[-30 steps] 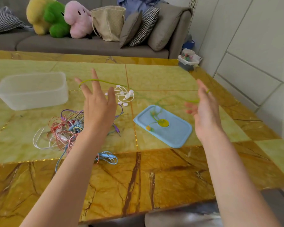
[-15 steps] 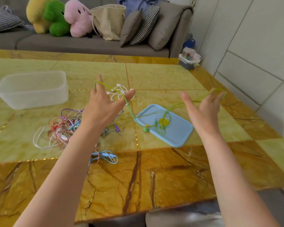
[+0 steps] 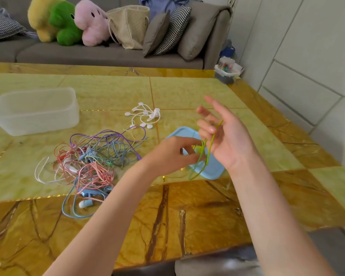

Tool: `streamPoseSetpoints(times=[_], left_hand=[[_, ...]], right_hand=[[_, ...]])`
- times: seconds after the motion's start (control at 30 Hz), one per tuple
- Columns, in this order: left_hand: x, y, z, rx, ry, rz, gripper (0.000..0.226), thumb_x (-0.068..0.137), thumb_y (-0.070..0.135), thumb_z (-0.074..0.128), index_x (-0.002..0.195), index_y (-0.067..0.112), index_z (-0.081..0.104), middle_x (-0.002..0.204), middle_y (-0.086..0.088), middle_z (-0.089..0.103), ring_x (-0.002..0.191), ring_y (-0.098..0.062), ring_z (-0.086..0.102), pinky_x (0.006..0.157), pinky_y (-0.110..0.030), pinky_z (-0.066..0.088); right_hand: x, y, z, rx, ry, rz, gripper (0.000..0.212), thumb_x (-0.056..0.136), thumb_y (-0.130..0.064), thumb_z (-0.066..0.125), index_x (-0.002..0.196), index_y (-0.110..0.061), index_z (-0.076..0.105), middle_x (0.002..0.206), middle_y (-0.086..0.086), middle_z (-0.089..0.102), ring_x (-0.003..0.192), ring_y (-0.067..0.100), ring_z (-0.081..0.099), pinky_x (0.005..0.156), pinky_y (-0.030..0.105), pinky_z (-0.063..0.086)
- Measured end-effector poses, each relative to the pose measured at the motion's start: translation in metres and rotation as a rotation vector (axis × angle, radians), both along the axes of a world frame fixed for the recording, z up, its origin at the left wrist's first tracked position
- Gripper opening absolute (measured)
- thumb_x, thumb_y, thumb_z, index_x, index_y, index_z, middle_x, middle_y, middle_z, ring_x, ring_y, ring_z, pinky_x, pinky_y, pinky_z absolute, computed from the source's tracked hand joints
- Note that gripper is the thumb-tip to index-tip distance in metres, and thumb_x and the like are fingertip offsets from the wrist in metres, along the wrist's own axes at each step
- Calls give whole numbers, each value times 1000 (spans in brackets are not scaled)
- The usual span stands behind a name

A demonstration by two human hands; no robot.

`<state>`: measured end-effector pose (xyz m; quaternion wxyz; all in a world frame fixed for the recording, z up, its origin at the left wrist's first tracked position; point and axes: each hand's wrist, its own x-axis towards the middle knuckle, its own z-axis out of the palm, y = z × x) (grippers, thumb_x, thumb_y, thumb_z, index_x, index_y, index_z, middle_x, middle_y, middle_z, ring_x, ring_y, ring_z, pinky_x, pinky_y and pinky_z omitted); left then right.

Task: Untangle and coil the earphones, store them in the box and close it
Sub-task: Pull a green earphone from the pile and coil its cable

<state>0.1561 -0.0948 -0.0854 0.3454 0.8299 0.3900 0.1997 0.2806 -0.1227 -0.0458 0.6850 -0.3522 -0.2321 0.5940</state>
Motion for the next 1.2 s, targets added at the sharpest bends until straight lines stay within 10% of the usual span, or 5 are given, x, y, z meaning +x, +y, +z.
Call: streamPoseSetpoints(times=[0.27, 0.47, 0.63, 0.93, 1.2], left_hand=[[-7, 18, 2, -512, -633, 555, 32, 95, 10, 39, 76, 14, 64, 39, 8, 52, 33, -3, 28, 32, -13, 16], [4, 30, 1, -791, -1178, 832, 16, 93, 7, 45, 87, 11, 59, 75, 0, 66, 58, -8, 52, 39, -14, 41], [1, 41, 1, -862, -1590, 952, 23, 99, 6, 32, 89, 8, 52, 86, -2, 55, 75, -11, 53, 69, -20, 50], [30, 14, 36, -931, -1069, 456, 51, 94, 54, 34, 117, 12, 53, 116, -7, 58, 98, -28, 61, 78, -36, 49], [47, -5, 52, -491, -650, 309, 27, 92, 6, 39, 80, 18, 61, 83, 3, 67, 65, -5, 60, 59, -18, 41]], right_hand=[[28, -11, 8, 119, 439, -326, 23, 100, -4, 33, 92, 5, 52, 68, 21, 65, 52, 19, 66, 49, 19, 53], [51, -12, -3, 179, 183, -750, 13, 96, 1, 40, 99, 4, 52, 100, 23, 59, 103, 27, 61, 91, 30, 53], [65, -10, -6, 124, -92, -923, 21, 95, -5, 46, 80, -16, 56, 95, 0, 57, 90, 3, 53, 79, 10, 44], [63, -21, -46, -493, -1437, 133, 40, 90, -33, 58, 119, -6, 58, 124, 12, 58, 117, 25, 52, 94, 31, 39], [82, -51, -13, -487, -1722, -3, 29, 90, -34, 56, 81, -8, 64, 73, 8, 71, 50, 18, 67, 52, 24, 51]])
